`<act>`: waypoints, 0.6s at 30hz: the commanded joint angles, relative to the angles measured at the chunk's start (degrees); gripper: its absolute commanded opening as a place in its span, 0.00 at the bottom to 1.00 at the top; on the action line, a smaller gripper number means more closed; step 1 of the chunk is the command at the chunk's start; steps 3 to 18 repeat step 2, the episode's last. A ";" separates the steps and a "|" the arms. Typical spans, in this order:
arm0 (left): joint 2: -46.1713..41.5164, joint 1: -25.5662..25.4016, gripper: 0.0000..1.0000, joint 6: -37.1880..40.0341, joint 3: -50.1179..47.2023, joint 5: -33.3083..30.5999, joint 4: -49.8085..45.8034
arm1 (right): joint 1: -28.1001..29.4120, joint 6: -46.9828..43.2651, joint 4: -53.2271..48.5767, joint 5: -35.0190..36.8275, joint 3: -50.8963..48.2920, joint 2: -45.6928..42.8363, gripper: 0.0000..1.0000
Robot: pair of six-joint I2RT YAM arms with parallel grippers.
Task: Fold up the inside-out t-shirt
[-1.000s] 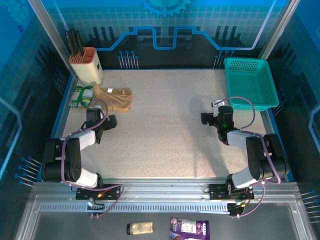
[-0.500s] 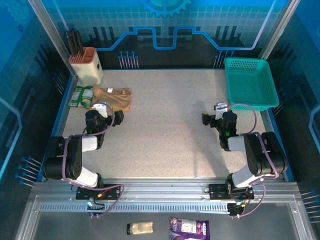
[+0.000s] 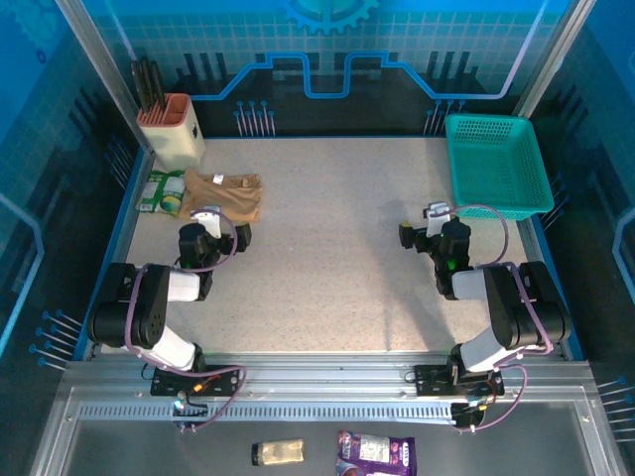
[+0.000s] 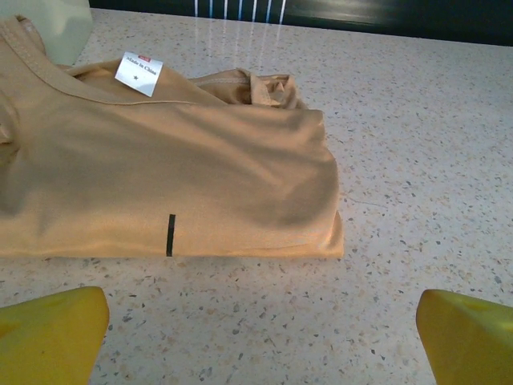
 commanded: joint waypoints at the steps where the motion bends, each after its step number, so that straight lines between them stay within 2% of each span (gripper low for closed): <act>1: 0.26 -0.22 0.99 1.33 0.75 -0.96 2.12 | -0.49 -0.90 2.07 -1.45 0.11 0.19 1.00; 18: 0.23 -0.18 0.99 1.31 0.76 -0.92 2.14 | -0.41 -0.80 2.39 -0.72 0.10 0.21 1.00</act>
